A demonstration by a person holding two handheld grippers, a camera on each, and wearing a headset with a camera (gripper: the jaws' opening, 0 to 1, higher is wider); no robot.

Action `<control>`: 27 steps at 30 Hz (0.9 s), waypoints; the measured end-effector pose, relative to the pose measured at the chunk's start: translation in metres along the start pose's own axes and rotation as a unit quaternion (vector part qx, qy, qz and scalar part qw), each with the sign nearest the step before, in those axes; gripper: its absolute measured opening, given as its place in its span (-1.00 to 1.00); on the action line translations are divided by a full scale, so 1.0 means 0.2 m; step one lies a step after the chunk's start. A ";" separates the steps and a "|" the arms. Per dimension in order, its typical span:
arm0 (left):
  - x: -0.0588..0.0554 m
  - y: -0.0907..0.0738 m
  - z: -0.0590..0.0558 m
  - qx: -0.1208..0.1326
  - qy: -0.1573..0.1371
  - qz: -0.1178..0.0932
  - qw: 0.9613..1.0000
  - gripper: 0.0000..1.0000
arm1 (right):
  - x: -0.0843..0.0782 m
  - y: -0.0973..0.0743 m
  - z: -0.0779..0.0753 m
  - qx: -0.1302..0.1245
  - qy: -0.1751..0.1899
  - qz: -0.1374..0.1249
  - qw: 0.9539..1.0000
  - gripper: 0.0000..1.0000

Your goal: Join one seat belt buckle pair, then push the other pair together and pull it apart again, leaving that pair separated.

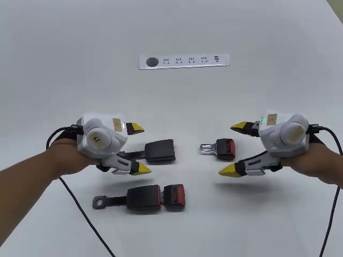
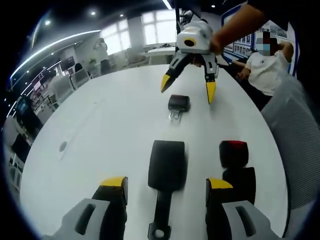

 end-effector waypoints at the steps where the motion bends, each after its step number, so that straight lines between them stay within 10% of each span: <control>1: 0.00 0.00 0.00 -0.001 0.000 0.000 1.000 0.30 | -0.02 0.01 -0.02 0.003 0.001 0.003 1.000 0.48; 27: -0.08 0.16 0.03 -0.051 -0.014 0.016 0.998 0.00 | -0.09 0.08 -0.08 0.029 -0.042 0.046 0.998 0.00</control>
Point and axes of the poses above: the centre of the closed fingertips' face, and the gripper's own axes: y roughly forward along the fingers, z roughly to its left, x roughly out of its top, the point moved 10 cm from there along -y, roughly backward along the fingers, and after that the axes turned 8 degrees about -z, right-handed, at the moved point
